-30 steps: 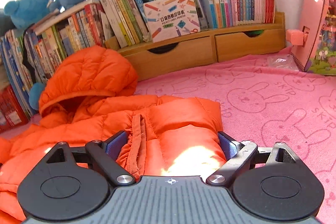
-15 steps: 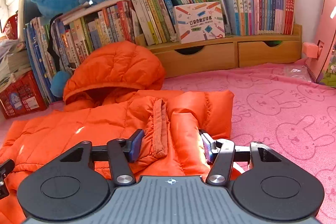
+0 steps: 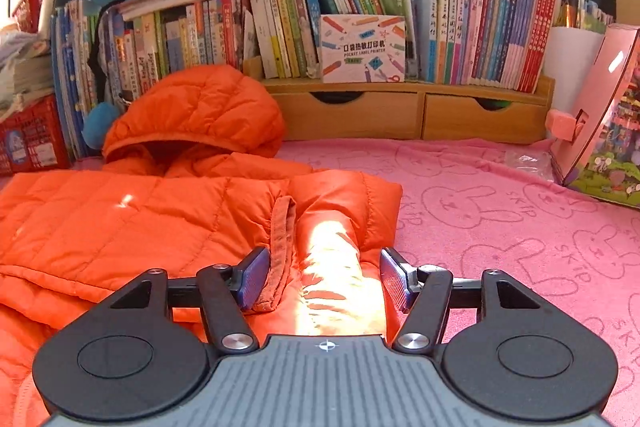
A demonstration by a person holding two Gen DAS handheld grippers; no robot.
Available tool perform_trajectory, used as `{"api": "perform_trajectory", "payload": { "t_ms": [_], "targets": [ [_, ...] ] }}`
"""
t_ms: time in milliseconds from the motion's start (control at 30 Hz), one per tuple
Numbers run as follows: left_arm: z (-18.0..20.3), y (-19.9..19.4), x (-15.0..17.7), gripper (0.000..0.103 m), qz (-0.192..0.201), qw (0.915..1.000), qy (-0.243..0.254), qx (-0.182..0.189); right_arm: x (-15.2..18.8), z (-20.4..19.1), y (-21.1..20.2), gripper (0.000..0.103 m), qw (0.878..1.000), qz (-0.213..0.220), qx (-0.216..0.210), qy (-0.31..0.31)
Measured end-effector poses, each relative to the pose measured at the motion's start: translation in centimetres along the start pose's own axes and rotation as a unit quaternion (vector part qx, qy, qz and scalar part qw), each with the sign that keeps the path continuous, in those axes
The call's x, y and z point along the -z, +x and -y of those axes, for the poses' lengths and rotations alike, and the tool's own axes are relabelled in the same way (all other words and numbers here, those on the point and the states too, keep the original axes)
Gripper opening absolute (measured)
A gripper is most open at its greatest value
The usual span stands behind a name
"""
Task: Fold clothes
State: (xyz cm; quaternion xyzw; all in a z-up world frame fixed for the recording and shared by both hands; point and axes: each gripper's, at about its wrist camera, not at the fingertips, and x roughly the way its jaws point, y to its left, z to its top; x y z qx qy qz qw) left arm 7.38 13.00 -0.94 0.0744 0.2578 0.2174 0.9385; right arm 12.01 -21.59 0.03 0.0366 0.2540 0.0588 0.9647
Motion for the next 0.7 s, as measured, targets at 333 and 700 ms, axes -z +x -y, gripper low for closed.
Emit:
{"api": "perform_trajectory", "payload": {
  "t_ms": [333, 700],
  "targets": [
    [3.1, -5.8, -1.9, 0.097, 0.048, 0.9896, -0.008, 0.136, 0.5, -6.0, -6.5, 0.051, 0.989, 0.040, -0.109, -0.090],
    [-1.2, 0.2, 0.0, 0.094, -0.057, 0.9963, -0.042, 0.049, 2.2, 0.0, -0.4, 0.035, 0.997, -0.067, -0.039, -0.007]
  ]
}}
